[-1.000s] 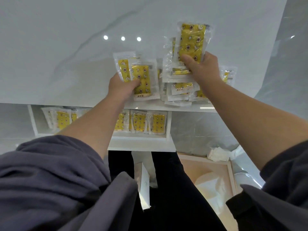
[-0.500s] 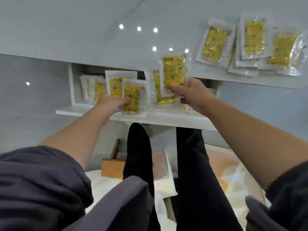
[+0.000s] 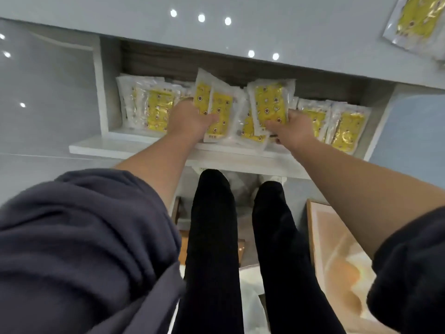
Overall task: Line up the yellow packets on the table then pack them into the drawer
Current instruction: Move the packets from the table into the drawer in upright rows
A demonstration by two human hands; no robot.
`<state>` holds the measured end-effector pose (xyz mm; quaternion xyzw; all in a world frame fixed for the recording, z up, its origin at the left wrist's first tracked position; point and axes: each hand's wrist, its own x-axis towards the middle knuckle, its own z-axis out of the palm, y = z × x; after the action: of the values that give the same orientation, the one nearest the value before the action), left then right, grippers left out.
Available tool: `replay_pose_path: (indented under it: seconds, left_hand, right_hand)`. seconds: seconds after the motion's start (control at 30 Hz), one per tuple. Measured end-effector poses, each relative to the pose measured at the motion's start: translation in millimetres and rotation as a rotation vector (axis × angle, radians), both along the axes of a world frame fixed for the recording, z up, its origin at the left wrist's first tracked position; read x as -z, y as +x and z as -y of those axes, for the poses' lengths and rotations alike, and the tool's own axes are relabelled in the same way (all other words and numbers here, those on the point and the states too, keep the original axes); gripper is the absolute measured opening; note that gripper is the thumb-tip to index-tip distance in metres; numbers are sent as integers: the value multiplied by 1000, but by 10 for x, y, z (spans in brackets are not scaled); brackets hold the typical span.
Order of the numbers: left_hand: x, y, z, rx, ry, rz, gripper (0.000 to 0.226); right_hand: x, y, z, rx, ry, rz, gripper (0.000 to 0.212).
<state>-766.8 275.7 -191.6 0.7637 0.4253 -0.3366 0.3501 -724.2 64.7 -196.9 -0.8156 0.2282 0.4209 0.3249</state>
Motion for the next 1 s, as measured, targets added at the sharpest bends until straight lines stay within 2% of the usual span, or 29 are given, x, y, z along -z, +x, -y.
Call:
replay_pose_path:
  seconds: [0.07,0.13,0.2,0.37,0.47,0.6,0.67,0.73,0.87,0.93,1.0]
  left_hand:
    - [112,-37,-9,115,46,-3,51]
    - [161,-84,-60,128,64,13,56]
    - [127,-131,-143,133,62,45,56]
    - [-53,-268,-479,177,12,97,48]
    - [-160,-323,-756,162,8,102,46]
    - [-197,-353,-1202,205,8,-28,37]
    - [-158,-372,-1402,291,51,-107,33]
    - [-107,-367,-1540,338,98,-147,29]
    - [-27,-273,-1572,447,230,-232,23]
    - [-19,-236,-1554,499,296,-288,25]
    - [-53,-203,-1537,599,355,-340,32]
  right_hand:
    - [100,32,1,-151,-89,-5,32]
    - [103,38,2,-213,-141,-5,29]
    - [51,14,16,-274,-169,5,35]
    - [-228,-71,73,-222,-28,5,48]
    - [-424,-84,-50,-151,89,3,42]
    - [-478,-107,-483,-75,273,-127,35]
    - [-418,-150,-783,-75,312,-205,19]
    - [-317,-209,-1095,-48,318,-264,23]
    - [-93,-301,-1517,-16,241,-339,20]
    - [4,-334,-1614,-183,97,-310,18]
    - [17,-341,-1643,-466,-108,-259,17]
